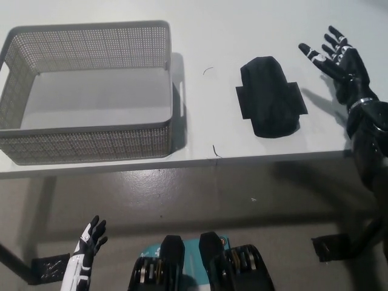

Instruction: Use the right hand to push the pencil case on the right hand side to the container on the left side

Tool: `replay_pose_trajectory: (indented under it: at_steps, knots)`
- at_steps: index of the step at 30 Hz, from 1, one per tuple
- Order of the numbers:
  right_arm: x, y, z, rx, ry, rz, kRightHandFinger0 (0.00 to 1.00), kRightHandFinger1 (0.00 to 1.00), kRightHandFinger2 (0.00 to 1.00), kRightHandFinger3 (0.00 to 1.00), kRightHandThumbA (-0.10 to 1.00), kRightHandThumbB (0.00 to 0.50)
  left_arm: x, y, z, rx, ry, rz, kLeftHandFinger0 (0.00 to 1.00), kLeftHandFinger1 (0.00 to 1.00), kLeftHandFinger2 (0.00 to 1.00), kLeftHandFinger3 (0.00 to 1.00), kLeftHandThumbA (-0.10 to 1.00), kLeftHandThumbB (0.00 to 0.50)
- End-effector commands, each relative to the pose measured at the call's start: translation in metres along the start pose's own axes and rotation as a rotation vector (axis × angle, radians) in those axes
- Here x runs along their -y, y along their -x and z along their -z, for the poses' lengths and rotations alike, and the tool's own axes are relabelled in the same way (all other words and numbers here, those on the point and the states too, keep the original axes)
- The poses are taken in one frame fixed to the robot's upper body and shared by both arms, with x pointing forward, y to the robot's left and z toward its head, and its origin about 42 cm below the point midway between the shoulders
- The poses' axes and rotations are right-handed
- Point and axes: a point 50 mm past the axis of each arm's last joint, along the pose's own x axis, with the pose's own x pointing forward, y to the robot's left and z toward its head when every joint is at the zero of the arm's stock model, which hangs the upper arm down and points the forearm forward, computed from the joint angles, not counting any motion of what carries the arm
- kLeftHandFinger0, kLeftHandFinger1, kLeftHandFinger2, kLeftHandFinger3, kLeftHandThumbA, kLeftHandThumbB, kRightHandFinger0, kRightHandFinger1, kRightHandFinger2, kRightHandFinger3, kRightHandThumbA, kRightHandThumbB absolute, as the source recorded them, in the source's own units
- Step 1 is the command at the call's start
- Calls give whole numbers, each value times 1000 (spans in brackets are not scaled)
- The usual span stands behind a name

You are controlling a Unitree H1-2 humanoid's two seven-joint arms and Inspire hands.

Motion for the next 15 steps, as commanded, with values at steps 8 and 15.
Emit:
replay_pose_trajectory:
  at_steps: [8, 15]
  knots:
    - [-30, -1, 7, 15, -59, -43, 1000, 1000, 1000, 1000, 1000, 270, -2, 6, -13, 67, 6, 2, 1000, 1000, 1000, 1000, 1000, 229]
    - [-45, 13, 42, -66, -103, -35, 1000, 1000, 1000, 1000, 1000, 302, 0, 2, -13, 74, 22, 2, 1000, 1000, 1000, 1000, 1000, 250]
